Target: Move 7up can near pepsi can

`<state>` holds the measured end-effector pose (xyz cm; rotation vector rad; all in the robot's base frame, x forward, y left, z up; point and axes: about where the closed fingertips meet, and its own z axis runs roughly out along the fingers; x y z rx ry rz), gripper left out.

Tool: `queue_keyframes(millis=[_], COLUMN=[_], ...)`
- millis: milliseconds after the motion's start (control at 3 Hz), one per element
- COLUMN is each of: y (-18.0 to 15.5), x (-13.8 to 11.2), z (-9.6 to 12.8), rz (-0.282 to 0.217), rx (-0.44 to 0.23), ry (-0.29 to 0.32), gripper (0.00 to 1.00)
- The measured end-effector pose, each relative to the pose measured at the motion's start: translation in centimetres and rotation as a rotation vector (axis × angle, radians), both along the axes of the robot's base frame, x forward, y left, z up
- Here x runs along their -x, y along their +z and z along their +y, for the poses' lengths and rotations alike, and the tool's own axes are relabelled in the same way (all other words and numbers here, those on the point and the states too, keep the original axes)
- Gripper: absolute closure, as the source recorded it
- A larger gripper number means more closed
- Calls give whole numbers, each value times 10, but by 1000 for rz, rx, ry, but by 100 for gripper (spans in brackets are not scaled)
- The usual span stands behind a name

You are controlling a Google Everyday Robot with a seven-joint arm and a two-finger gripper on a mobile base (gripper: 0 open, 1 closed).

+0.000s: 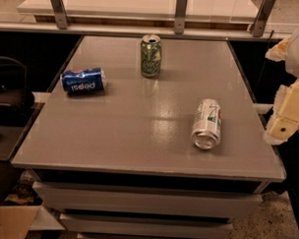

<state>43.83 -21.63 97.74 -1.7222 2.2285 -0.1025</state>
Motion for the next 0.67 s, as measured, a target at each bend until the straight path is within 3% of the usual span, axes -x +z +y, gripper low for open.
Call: queue_keyframes(millis=[333,667], y=[0,-2], x=[0,-2], z=[0,2], rz=[0,14], rx=[0,2], ry=[0,-39], gripper=[0,0])
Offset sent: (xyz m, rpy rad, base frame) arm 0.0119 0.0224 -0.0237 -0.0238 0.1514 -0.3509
